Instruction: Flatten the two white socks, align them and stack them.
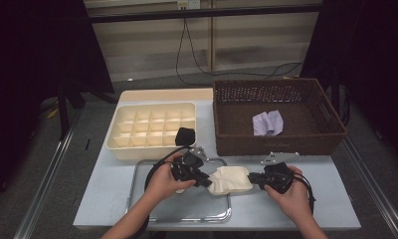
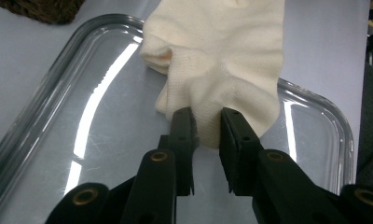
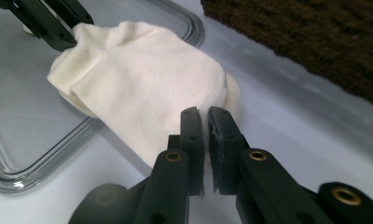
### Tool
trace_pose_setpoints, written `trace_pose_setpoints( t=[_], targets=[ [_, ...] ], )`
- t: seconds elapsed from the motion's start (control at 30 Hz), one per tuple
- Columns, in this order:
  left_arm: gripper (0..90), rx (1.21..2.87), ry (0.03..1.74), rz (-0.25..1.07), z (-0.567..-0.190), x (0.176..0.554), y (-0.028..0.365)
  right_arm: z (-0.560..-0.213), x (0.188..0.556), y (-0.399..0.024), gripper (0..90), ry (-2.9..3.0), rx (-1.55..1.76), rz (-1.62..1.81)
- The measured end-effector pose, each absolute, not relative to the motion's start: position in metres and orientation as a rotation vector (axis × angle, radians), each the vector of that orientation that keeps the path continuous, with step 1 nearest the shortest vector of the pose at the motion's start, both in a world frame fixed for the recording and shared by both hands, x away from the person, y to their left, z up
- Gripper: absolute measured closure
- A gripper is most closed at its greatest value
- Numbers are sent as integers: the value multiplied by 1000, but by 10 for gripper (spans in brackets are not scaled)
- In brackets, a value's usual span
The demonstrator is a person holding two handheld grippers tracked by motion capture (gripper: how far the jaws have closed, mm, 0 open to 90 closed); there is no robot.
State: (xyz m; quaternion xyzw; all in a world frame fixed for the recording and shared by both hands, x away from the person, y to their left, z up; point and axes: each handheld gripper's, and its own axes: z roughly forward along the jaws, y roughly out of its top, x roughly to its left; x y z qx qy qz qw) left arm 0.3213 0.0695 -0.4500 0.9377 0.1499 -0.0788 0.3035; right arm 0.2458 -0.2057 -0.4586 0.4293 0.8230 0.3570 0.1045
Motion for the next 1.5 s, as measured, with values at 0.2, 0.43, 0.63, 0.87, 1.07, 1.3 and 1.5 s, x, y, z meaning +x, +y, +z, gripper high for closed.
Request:
trace_pose_setpoints(
  t=[0.2,0.43,0.63,0.87,1.07,1.3,1.5],
  targets=[
    [708,2486,394,-212,-448,322,71,-464,250,-203,833,2432,1259,1033],
    [616,2456,402,-187,-442,325,77,-462,248,-205,743,2406,1269,1026],
    [584,2453,397,-178,-440,328,81,-450,248,-200,785,2394,1200,1062],
    [593,2442,413,-176,-441,328,83,-450,254,-172,872,2449,1081,1106],
    [589,2436,454,-192,-444,327,87,-461,258,-157,880,2527,1008,1069],
    [583,2440,445,-203,-443,328,87,-473,254,-162,900,2555,1022,1025],
    [586,2423,479,-216,-444,328,85,-472,251,-164,900,2553,1037,1016]
  ],
)
